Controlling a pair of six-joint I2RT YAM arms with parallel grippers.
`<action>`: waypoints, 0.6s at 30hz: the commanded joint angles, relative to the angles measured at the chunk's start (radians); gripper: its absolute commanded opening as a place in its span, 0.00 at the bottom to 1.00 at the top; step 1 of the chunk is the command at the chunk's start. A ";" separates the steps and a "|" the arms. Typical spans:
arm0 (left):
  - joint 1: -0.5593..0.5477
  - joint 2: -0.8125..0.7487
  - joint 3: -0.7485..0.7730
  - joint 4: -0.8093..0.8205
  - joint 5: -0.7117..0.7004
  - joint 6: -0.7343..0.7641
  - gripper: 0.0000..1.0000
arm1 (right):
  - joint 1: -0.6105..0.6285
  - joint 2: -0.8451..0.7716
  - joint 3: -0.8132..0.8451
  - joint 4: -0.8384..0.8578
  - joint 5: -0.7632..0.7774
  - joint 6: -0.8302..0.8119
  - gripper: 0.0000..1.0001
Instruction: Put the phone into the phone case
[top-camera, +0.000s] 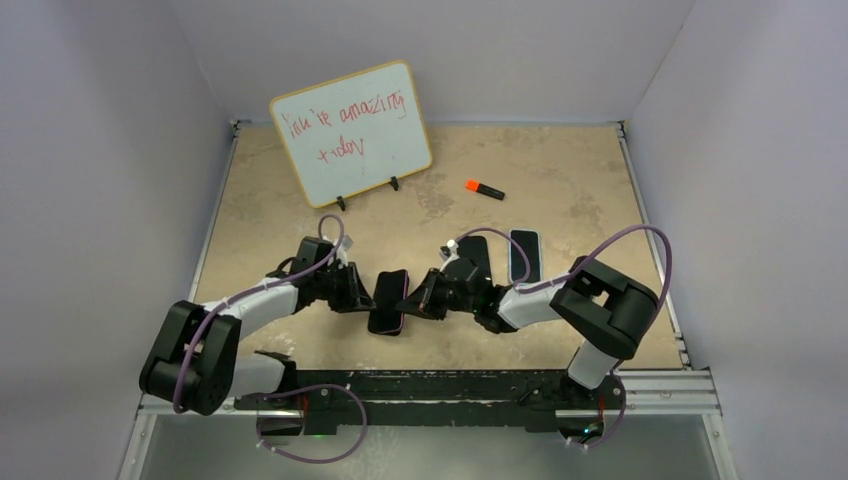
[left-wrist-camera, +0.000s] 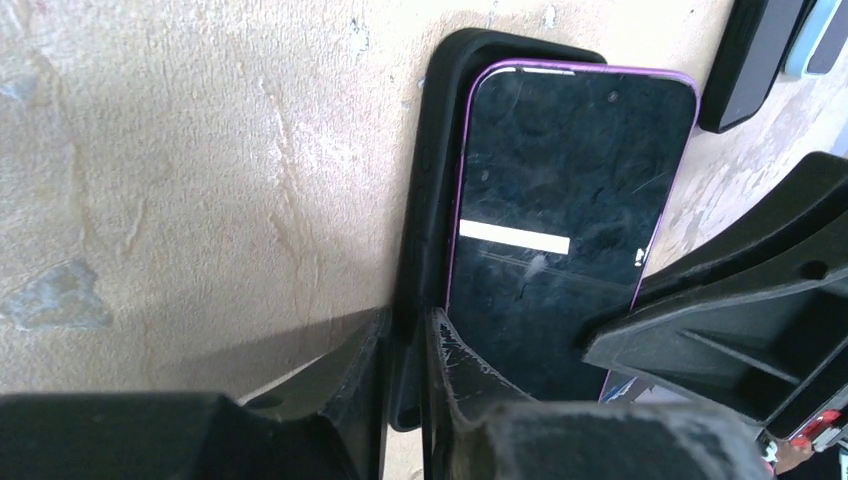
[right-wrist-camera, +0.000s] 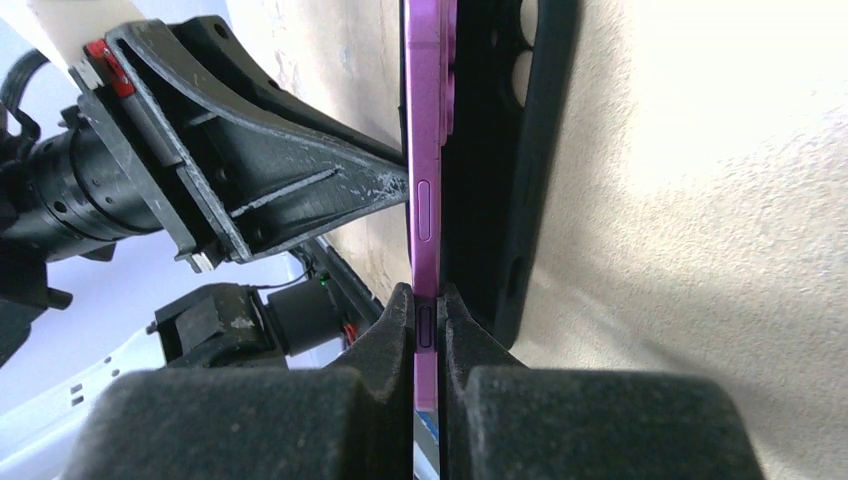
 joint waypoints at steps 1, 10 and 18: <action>0.005 0.020 -0.017 0.060 0.048 -0.009 0.15 | -0.023 0.002 -0.019 0.053 0.004 0.035 0.00; -0.018 0.027 -0.037 0.125 0.110 -0.081 0.11 | -0.029 0.070 0.021 0.016 -0.032 -0.026 0.00; -0.020 -0.051 0.016 0.005 0.004 -0.038 0.41 | -0.029 0.129 0.035 0.035 -0.056 -0.064 0.00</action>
